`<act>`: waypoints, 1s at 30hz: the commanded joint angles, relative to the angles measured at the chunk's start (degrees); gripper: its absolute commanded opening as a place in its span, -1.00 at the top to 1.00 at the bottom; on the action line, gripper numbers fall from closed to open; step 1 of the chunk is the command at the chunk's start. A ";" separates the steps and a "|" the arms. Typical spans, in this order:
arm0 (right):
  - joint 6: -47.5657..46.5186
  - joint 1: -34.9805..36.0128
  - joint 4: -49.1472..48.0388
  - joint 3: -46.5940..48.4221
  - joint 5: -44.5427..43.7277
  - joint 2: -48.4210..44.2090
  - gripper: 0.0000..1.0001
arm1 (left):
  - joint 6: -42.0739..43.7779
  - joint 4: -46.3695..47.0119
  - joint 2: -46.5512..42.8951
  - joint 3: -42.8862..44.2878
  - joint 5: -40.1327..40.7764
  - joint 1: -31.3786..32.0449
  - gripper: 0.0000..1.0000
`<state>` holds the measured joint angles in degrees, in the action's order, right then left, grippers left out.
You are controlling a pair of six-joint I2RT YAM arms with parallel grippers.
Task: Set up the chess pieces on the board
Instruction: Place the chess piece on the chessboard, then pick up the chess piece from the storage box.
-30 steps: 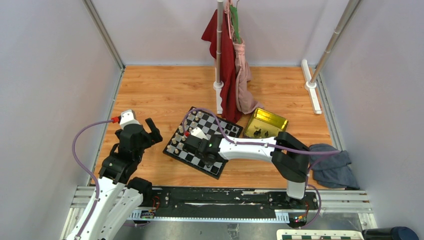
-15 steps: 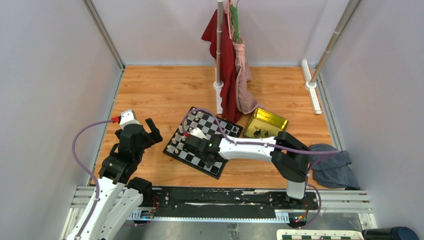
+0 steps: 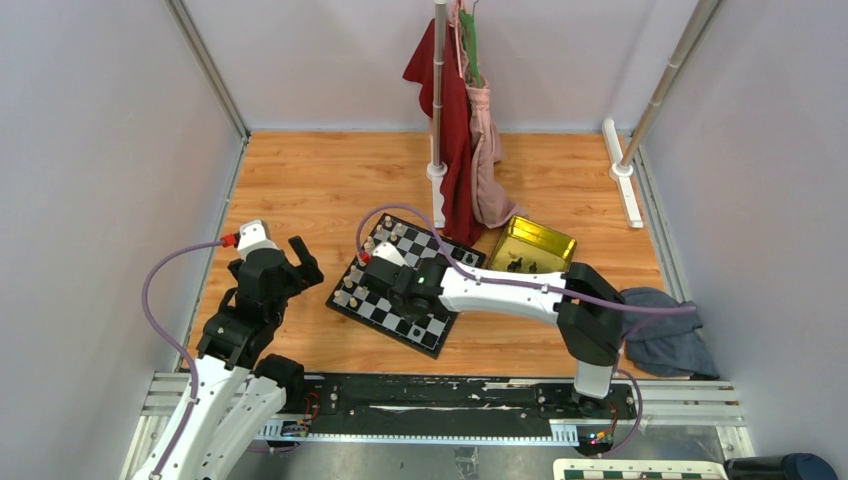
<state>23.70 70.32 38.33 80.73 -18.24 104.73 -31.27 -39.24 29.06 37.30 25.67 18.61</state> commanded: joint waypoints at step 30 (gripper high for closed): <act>1.69 -39.84 -5.69 -21.24 0.76 -22.38 0.10 | 0.20 0.84 0.77 -0.99 0.08 0.29 -1.00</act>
<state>24.67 31.70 35.22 61.28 -19.81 80.86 -31.64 -39.16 29.36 36.73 25.89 18.61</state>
